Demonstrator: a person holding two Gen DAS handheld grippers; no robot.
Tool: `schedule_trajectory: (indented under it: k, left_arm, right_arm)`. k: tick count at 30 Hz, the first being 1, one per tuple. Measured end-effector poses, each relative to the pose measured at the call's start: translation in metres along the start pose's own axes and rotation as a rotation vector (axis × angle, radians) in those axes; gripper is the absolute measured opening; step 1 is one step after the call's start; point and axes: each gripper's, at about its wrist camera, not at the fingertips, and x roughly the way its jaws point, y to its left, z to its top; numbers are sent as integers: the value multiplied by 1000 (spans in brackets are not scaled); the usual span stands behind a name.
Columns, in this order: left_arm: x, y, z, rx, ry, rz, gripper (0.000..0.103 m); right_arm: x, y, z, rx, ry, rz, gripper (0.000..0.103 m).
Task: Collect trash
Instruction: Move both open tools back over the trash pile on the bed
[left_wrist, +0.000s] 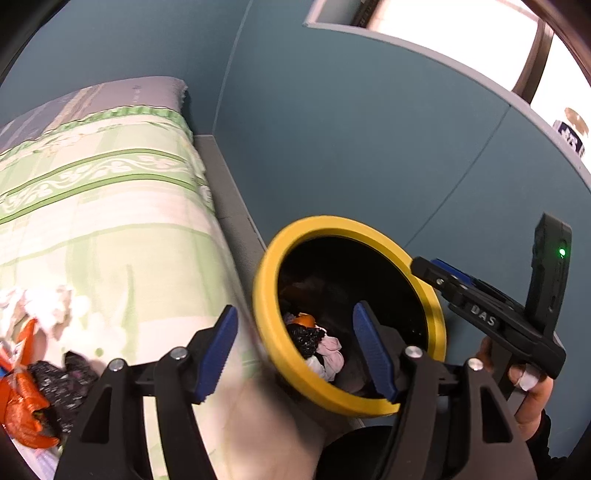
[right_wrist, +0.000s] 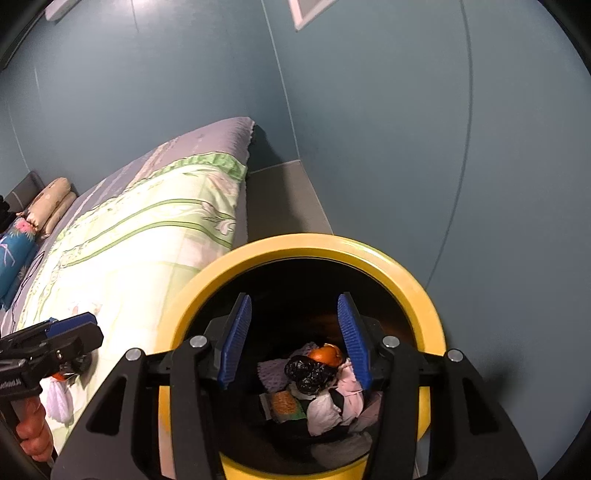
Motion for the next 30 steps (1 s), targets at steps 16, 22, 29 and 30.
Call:
schedule_trajectory:
  k: [16,22,29,30]
  left_arm:
    - [-105,69,-5,-69,-133,131,74]
    - [-145,102,-13,-127,-178,187,79]
    - [-186,157,-26,-222,-221,276,82]
    - [-190,164,-28,-230,-220,289,82]
  right_arm:
    - [-53,103,2,-151,-65,149,56]
    - [-64,153,-3,-220,-66,234,56]
    - [-65,214,-21,-308,-27,329,58]
    - [-63,223,-24,-321,-19,340,58]
